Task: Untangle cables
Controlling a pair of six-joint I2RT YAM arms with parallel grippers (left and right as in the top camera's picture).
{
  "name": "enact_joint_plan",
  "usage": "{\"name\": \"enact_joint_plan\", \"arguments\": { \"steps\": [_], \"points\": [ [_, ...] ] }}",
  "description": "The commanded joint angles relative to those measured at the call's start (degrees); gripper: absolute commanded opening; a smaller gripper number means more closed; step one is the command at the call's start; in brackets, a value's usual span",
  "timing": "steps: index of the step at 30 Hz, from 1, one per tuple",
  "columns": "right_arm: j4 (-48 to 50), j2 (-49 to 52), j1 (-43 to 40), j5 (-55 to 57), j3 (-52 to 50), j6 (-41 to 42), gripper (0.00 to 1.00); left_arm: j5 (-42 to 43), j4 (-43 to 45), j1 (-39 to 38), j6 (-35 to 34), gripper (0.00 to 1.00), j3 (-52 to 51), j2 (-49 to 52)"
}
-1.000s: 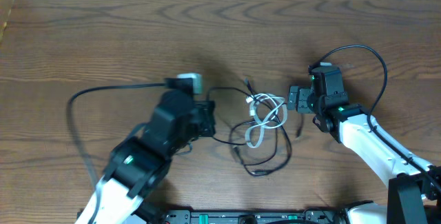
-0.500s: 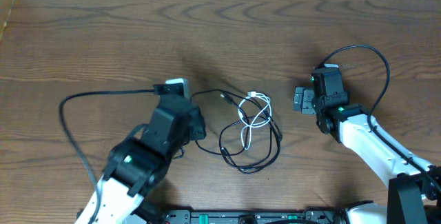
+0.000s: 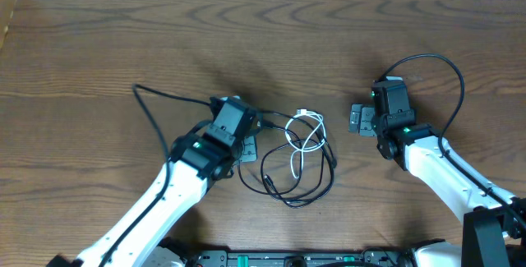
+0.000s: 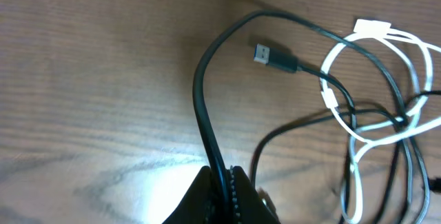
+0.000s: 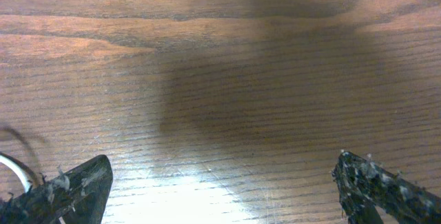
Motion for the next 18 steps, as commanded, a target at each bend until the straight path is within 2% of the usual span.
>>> {"name": "enact_joint_plan", "arguments": {
  "steps": [1, 8, 10, 18],
  "points": [
    [-0.1, -0.7, -0.1, 0.1, -0.5, -0.7, 0.99, 0.1, 3.6, 0.3, 0.8, 0.08, 0.9, 3.7],
    [-0.1, -0.7, -0.1, 0.1, -0.5, -0.7, 0.99, -0.2, 17.0, 0.3, 0.8, 0.14, 0.9, 9.3],
    [-0.1, -0.7, -0.1, 0.1, -0.5, -0.7, 0.99, -0.2, 18.6, 0.3, 0.8, 0.17, 0.9, 10.0],
    [-0.1, -0.7, -0.1, 0.1, -0.5, -0.7, 0.99, -0.1, 19.6, 0.3, 3.3, 0.17, 0.9, 10.5]
  ]
}}
